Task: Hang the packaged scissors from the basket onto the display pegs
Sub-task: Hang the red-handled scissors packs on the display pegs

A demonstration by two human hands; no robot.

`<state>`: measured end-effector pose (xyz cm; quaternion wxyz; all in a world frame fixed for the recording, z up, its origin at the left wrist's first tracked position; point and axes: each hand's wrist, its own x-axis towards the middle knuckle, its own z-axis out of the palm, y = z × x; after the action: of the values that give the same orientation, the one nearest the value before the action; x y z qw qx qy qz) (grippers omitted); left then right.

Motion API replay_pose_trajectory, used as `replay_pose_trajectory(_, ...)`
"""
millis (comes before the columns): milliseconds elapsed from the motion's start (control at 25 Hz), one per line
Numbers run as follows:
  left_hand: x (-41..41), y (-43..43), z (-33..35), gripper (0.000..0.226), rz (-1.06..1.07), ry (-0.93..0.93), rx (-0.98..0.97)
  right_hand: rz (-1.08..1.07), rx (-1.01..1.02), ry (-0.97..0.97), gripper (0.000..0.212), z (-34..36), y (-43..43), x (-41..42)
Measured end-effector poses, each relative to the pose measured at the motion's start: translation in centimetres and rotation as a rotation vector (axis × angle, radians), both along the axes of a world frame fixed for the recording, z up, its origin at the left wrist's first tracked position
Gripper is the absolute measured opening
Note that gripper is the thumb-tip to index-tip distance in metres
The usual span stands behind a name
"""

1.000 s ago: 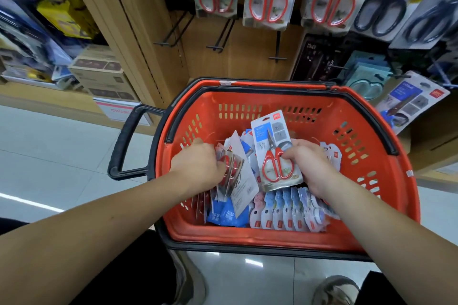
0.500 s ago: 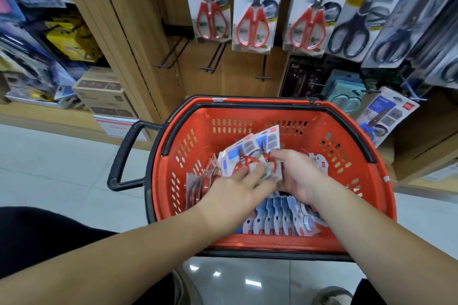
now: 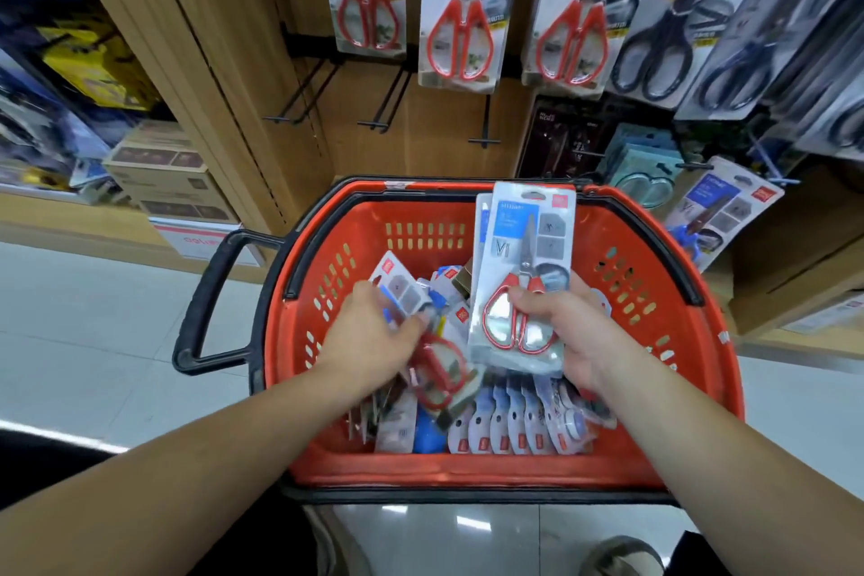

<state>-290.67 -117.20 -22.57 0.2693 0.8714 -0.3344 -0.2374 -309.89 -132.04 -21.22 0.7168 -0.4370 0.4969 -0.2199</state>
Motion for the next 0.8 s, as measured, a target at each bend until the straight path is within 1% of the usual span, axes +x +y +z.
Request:
replay_pose_trajectory(80,0.5,0.0,-1.1,0.035,-0.085,-0.078,0.064,-0.001,-0.107,0.033,0.053,0.6,0.3,0.0)
replay_pose_trajectory(160,-0.1,0.2,-1.4,0.031,-0.135,-0.059,0.020,0.051,-0.229,0.058,0.071,0.9,0.9,-0.1)
replay_pose_trajectory(240,-0.3,0.3,-1.2,0.038,-0.143,-0.069,0.017,0.065,-0.278,0.037,0.092,0.8,1.2,-0.1)
replay_pose_trajectory(320,-0.4,0.2,-0.6,0.046,-0.174,-0.100,0.145,0.036,-0.277,0.028,0.100,0.8,1.3,-0.2)
replay_pose_trajectory(360,-0.4,0.2,-0.4,0.044,-0.202,-0.121,0.232,0.034,-0.284,0.027,0.102,0.9,1.3,-0.2)
replay_pose_trajectory(440,-0.3,0.0,-0.1,0.028,-0.285,-0.132,0.388,0.060,-0.300,0.046,0.104,0.9,1.3,-0.1)
replay_pose_trajectory(480,-0.4,-0.1,0.2,0.019,-0.302,-0.120,0.418,0.072,-0.304,0.059,0.104,0.8,1.3,0.0)
replay_pose_trajectory(520,-0.5,0.0,0.6,0.014,-0.295,-0.107,0.400,0.080,-0.310,0.068,0.105,0.8,1.3,0.1)
replay_pose_trajectory(560,-0.6,0.0,1.2,0.013,-0.270,-0.101,0.334,0.084,-0.308,0.069,0.105,0.8,1.3,0.1)
replay_pose_trajectory(640,-1.2,0.1,2.7,0.011,-0.215,-0.135,0.120,0.074,-0.293,0.070,0.107,0.7,1.4,0.5)
replay_pose_trajectory(680,-1.8,0.3,3.6,0.013,-0.238,-0.188,0.006,0.069,-0.287,0.065,0.105,0.7,1.4,0.7)
replay_pose_trajectory(720,-2.6,0.4,4.2,0.018,-0.305,-0.252,-0.088,0.071,-0.283,0.049,0.101,0.6,1.5,0.9)
replay_pose_trajectory(800,-4.3,0.6,4.6,0.030,-0.478,-0.347,-0.204,0.059,-0.243,-0.017,0.081,1.0,1.8,1.6)
